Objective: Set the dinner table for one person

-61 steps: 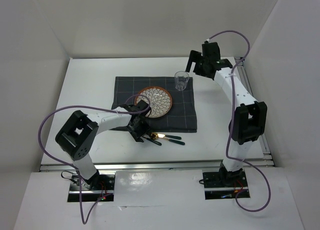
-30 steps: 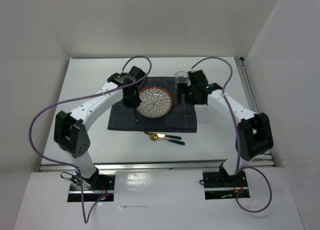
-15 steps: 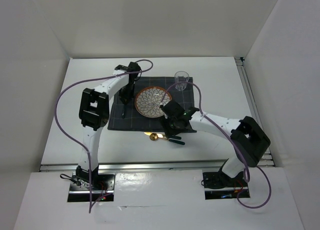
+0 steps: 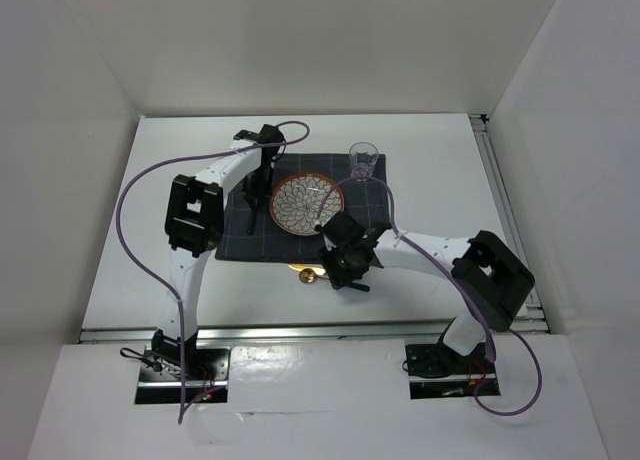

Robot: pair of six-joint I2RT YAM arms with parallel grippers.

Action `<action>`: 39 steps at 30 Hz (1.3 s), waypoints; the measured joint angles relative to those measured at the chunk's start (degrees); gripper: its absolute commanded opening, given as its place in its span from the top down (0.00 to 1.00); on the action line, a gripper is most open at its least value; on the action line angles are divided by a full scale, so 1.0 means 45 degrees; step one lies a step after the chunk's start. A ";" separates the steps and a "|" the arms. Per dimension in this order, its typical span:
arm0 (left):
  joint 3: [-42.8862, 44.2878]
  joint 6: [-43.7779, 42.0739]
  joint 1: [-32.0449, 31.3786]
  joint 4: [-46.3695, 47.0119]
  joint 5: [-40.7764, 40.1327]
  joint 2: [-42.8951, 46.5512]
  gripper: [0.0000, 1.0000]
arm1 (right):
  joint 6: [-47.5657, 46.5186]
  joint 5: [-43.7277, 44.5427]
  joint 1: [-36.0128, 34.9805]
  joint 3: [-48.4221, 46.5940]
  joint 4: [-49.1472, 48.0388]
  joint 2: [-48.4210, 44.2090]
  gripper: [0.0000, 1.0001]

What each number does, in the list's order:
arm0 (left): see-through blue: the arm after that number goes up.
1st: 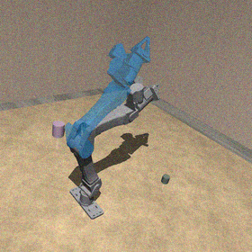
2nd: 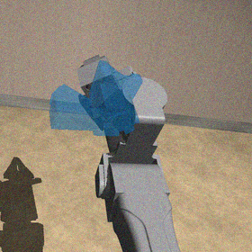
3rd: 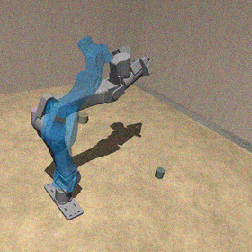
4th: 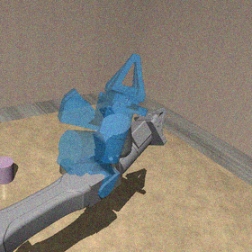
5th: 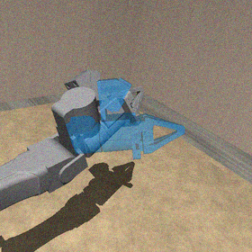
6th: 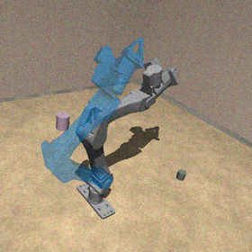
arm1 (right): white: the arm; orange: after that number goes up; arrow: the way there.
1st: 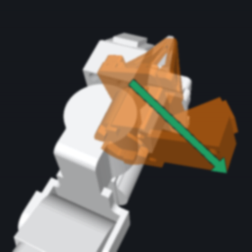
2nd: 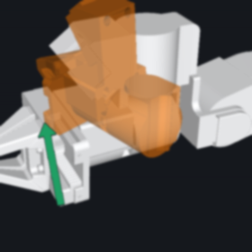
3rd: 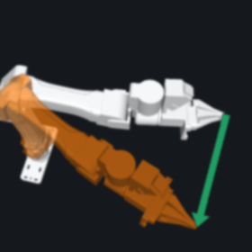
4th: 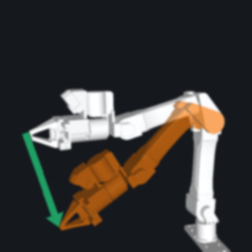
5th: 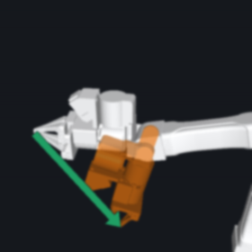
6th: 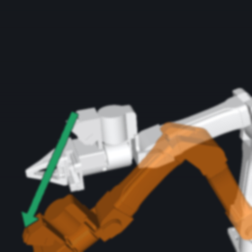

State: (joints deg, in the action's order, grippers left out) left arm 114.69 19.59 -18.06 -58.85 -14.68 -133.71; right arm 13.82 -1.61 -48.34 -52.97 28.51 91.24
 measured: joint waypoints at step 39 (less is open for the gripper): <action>-0.1073 0.2084 0.0053 -0.1486 -0.0092 0.5911 0.18 | 0.1875 0.0661 0.1855 -0.2317 0.2234 -0.2074 0.99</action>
State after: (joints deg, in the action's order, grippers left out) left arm 109.86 28.97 -17.82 -65.54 -15.09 -107.11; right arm 22.26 1.37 -39.99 -63.40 38.57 81.91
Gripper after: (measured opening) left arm 0.815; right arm 0.241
